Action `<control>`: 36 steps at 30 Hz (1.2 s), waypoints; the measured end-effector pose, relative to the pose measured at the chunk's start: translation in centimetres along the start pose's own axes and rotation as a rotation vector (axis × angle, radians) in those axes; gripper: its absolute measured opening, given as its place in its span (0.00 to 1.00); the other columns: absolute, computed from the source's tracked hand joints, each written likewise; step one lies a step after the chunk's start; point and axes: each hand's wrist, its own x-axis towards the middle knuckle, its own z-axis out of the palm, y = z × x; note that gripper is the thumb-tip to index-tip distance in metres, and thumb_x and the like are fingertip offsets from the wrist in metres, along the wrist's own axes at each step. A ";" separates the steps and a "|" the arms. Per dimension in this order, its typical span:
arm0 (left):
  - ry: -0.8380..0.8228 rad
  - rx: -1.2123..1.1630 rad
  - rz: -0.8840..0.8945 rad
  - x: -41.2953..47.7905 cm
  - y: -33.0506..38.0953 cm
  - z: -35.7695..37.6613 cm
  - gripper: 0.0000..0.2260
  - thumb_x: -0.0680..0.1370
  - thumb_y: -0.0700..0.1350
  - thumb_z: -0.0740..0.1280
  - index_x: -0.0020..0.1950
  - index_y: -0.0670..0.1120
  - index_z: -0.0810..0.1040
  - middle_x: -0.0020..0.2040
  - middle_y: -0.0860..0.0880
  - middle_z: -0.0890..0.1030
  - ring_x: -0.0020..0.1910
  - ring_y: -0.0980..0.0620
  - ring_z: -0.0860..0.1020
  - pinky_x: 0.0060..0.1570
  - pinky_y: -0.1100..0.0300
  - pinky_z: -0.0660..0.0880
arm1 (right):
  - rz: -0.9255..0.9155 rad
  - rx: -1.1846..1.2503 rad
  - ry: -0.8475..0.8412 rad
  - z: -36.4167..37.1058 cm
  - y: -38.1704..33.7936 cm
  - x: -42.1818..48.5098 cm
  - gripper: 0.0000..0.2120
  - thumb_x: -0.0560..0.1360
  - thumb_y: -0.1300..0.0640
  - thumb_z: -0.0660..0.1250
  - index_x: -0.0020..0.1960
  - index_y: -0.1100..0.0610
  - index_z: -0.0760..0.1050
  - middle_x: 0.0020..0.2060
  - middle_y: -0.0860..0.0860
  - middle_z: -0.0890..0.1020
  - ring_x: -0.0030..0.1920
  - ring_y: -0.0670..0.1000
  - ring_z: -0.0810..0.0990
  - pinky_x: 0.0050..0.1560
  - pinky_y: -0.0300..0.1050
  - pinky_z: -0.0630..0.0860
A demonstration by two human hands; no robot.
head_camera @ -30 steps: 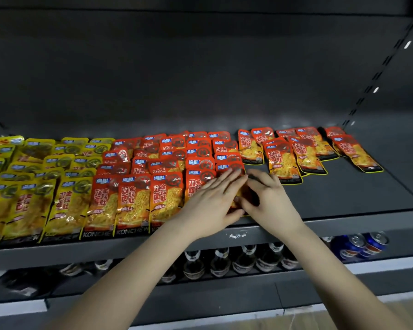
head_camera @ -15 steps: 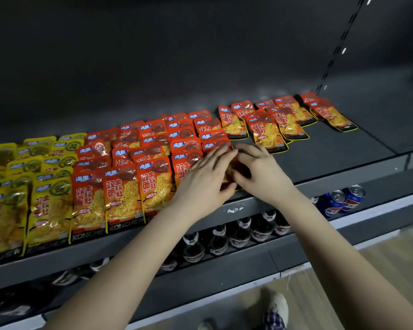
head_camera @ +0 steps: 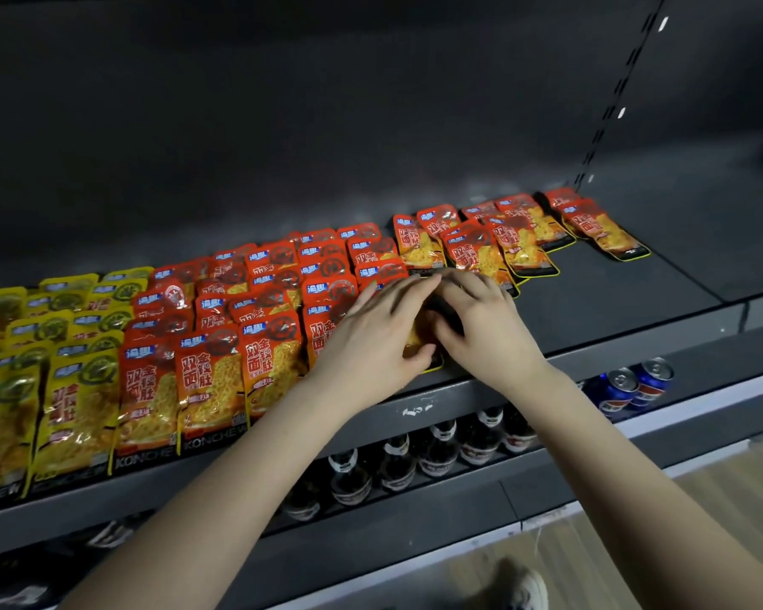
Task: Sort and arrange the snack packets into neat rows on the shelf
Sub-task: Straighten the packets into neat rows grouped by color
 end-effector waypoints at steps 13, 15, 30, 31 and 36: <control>-0.115 -0.043 -0.189 6.7 3.2 0.7 0.31 0.78 0.53 0.63 0.77 0.52 0.51 0.74 0.51 0.65 0.72 0.48 0.60 0.73 0.55 0.45 | 0.035 0.015 -0.112 -2.4 7.0 3.3 0.28 0.74 0.56 0.64 0.72 0.53 0.63 0.72 0.55 0.62 0.68 0.62 0.63 0.67 0.58 0.64; -0.155 0.050 -0.221 8.1 2.7 1.5 0.31 0.78 0.53 0.62 0.77 0.50 0.51 0.74 0.49 0.65 0.73 0.49 0.62 0.75 0.51 0.45 | 0.015 0.000 -0.162 -2.7 8.0 4.3 0.29 0.74 0.54 0.65 0.73 0.52 0.61 0.73 0.54 0.60 0.70 0.60 0.61 0.69 0.55 0.63; -0.522 0.456 -0.359 13.4 -1.6 3.1 0.25 0.83 0.54 0.48 0.78 0.51 0.44 0.78 0.48 0.44 0.77 0.46 0.45 0.73 0.43 0.39 | -0.134 -0.072 -0.388 -1.8 10.3 8.0 0.32 0.75 0.41 0.62 0.75 0.48 0.55 0.76 0.53 0.45 0.76 0.54 0.44 0.73 0.59 0.41; -0.518 0.472 -0.370 13.4 -1.6 3.2 0.25 0.83 0.55 0.47 0.78 0.51 0.43 0.78 0.48 0.44 0.77 0.46 0.45 0.73 0.43 0.40 | -0.139 -0.073 -0.402 -1.9 10.2 8.2 0.33 0.76 0.42 0.62 0.75 0.48 0.54 0.76 0.53 0.45 0.76 0.54 0.43 0.73 0.59 0.41; -0.511 0.468 -0.419 13.6 -1.8 3.3 0.25 0.83 0.54 0.45 0.78 0.51 0.41 0.78 0.49 0.43 0.77 0.47 0.44 0.73 0.44 0.39 | -0.145 -0.064 -0.424 -1.6 10.1 8.6 0.33 0.76 0.42 0.61 0.76 0.47 0.52 0.76 0.54 0.43 0.76 0.53 0.41 0.73 0.60 0.40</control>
